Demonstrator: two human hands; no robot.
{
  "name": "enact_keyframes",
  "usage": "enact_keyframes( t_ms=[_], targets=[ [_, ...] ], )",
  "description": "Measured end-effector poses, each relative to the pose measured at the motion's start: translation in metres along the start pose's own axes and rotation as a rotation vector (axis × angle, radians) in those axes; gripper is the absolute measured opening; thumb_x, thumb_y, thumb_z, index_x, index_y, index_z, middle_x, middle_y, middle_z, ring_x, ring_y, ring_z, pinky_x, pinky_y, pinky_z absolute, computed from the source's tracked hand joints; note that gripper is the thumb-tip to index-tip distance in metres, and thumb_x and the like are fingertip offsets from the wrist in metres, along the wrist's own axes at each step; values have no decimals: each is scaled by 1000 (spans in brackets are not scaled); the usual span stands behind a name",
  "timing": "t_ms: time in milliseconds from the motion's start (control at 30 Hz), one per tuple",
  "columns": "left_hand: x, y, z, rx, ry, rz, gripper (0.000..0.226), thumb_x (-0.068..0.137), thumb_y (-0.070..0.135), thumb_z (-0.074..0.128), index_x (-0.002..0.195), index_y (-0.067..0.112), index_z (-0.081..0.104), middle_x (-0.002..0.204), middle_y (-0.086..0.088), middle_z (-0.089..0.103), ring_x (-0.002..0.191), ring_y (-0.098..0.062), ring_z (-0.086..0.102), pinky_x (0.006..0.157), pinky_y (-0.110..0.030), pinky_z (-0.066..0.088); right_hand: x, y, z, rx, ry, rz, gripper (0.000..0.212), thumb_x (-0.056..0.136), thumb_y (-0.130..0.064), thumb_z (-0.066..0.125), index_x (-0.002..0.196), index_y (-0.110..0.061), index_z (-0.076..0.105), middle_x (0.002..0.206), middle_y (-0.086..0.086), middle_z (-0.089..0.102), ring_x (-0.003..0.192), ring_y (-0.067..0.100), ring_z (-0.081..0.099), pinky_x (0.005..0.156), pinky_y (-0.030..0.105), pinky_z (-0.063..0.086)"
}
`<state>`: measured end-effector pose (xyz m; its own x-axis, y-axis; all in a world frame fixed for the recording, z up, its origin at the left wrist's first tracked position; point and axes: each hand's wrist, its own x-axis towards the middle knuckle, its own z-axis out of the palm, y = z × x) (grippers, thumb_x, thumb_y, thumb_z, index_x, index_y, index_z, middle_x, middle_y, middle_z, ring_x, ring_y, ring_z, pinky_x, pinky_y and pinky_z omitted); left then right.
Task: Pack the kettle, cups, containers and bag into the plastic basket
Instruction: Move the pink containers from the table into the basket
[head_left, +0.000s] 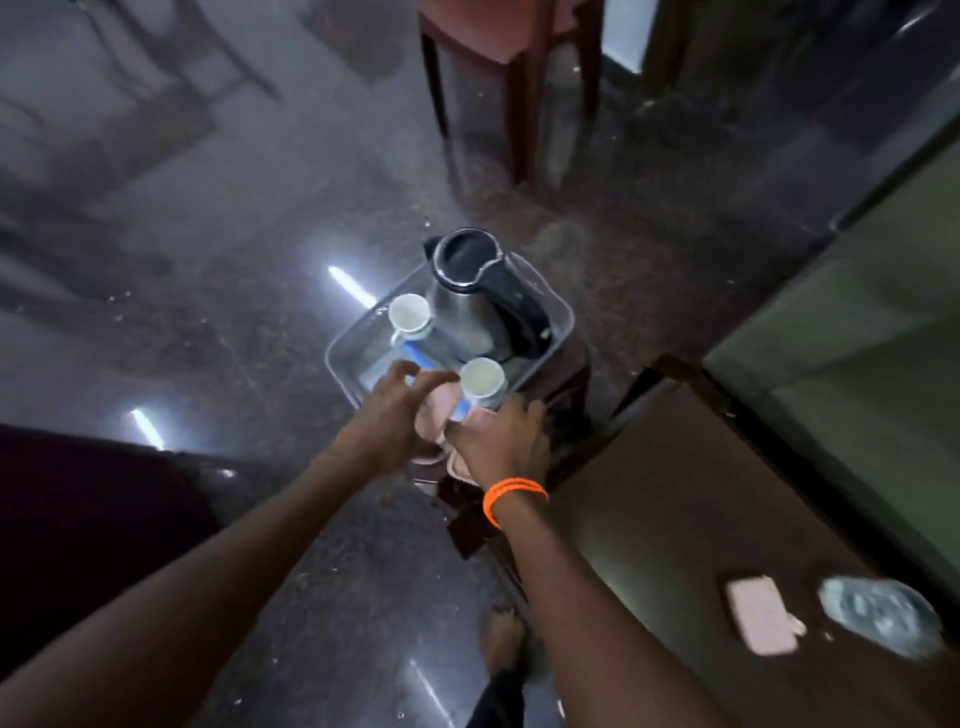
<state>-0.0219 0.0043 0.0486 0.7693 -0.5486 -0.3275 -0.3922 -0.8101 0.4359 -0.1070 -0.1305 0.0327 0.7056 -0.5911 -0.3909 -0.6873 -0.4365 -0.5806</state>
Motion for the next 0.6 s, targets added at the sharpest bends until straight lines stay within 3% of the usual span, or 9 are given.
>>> enact_keyframes(
  t_ms=[133, 300, 467, 600],
  targets=[
    [40, -55, -31, 89, -65, -22, 105, 49, 35, 98, 144, 34, 51, 125, -13, 50, 117, -31, 54, 102, -35, 46, 27, -52, 42, 48, -31, -54, 66, 66, -48, 82, 104, 3, 65, 111, 24, 58, 105, 44, 60, 82, 48, 55],
    [80, -84, -30, 137, -141, 50, 108, 49, 36, 99, 146, 30, 50, 126, -15, 51, 117, -32, 54, 100, -36, 46, 52, -71, 77, -25, -72, 85, 74, 67, -52, 81, 115, -6, 49, 116, 16, 57, 103, 37, 65, 79, 40, 54],
    [91, -97, -19, 185, -262, 96, 111, 44, 32, 101, 143, 31, 50, 129, -14, 47, 121, -33, 50, 101, -40, 47, 44, -69, 94, -239, 2, 24, 71, 70, -63, 77, 113, -14, 48, 112, 12, 56, 85, 35, 73, 70, 39, 57],
    [91, -101, -9, 242, -295, 104, 103, 53, 33, 98, 143, 32, 48, 131, -14, 44, 122, -33, 50, 104, -38, 45, 44, -60, 96, -293, 21, -53, 56, 78, -57, 67, 112, -16, 49, 111, 11, 53, 83, 37, 72, 62, 37, 50]
  ],
)
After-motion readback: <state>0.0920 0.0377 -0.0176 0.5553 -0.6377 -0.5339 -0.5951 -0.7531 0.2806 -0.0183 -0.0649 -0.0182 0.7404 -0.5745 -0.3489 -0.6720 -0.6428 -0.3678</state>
